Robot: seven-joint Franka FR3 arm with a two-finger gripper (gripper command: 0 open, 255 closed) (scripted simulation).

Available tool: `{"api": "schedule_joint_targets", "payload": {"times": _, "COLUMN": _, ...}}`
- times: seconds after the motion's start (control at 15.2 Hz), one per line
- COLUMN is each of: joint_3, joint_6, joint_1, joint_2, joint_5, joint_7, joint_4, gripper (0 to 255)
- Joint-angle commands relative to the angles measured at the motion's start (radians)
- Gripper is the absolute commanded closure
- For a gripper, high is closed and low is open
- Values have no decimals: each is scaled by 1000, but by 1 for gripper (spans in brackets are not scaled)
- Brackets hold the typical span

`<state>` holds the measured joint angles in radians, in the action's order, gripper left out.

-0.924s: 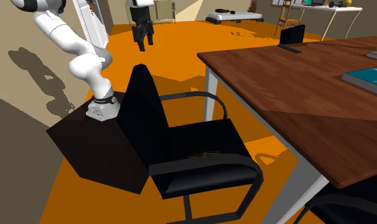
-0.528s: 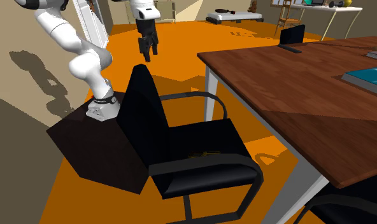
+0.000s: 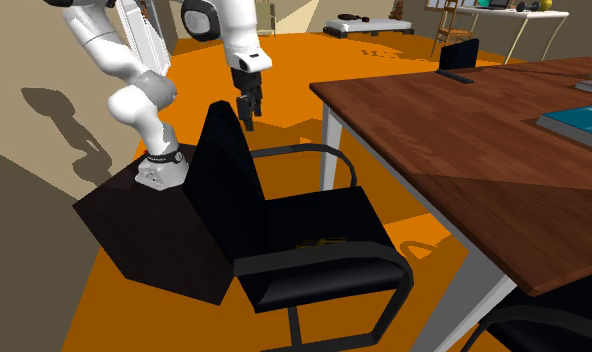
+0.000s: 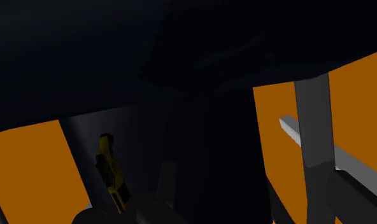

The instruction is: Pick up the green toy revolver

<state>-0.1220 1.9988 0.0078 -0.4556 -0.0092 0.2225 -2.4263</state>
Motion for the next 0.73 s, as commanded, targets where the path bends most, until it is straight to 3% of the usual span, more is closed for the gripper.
{"api": "schedule_joint_targets", "payload": {"times": 0.0, "joint_3": -25, "joint_6": 58, "joint_1": -2, "joint_2": 73, "joint_5": 0, "joint_7": 44, "joint_4": 16, "gripper": 0}}
{"api": "schedule_joint_targets", "payload": {"times": 0.66, "joint_3": -101, "joint_6": 288, "joint_1": -4, "joint_2": 449, "joint_5": 83, "joint_7": 252, "joint_4": 151, "gripper": 0}}
